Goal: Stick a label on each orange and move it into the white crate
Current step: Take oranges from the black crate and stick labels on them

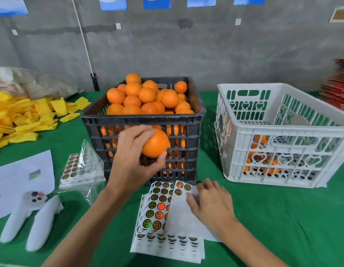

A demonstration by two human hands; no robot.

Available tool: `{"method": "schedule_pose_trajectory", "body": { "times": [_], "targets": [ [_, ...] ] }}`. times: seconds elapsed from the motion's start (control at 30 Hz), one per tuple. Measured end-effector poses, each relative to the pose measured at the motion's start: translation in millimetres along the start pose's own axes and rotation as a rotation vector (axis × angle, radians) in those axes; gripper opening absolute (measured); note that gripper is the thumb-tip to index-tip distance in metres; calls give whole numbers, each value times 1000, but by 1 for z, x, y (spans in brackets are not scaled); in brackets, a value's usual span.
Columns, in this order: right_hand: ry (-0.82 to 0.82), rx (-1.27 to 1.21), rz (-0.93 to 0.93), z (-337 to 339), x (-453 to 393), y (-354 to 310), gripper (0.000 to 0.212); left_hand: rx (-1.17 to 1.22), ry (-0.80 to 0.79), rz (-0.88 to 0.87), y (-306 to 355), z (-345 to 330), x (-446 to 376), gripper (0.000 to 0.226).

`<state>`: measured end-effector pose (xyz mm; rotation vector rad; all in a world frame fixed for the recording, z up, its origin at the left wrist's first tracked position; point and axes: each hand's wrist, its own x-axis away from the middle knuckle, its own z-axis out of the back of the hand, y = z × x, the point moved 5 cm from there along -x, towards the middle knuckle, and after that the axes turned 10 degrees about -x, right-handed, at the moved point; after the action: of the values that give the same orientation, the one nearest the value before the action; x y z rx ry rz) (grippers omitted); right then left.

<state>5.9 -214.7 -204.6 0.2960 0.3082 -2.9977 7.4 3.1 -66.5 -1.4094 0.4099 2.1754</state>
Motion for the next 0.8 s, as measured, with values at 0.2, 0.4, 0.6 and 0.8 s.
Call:
{"method": "schedule_pose_trajectory", "body": {
  "times": [0.2,0.4,0.6,0.8],
  "targets": [
    [126,-207,282,11,-4,-14,45,118,-360,31,19,-48,83,59],
    [-214,-362,394,-11,-15,-16,61,36,-503,82,23,-70,105,52],
    [-184,-445,359,-17,-20,-8,55,82,-682,171,24,-80,121,59],
    [-77,-641,209,-24,-21,2,33,148,-741,202,20,-81,122,70]
  ]
}}
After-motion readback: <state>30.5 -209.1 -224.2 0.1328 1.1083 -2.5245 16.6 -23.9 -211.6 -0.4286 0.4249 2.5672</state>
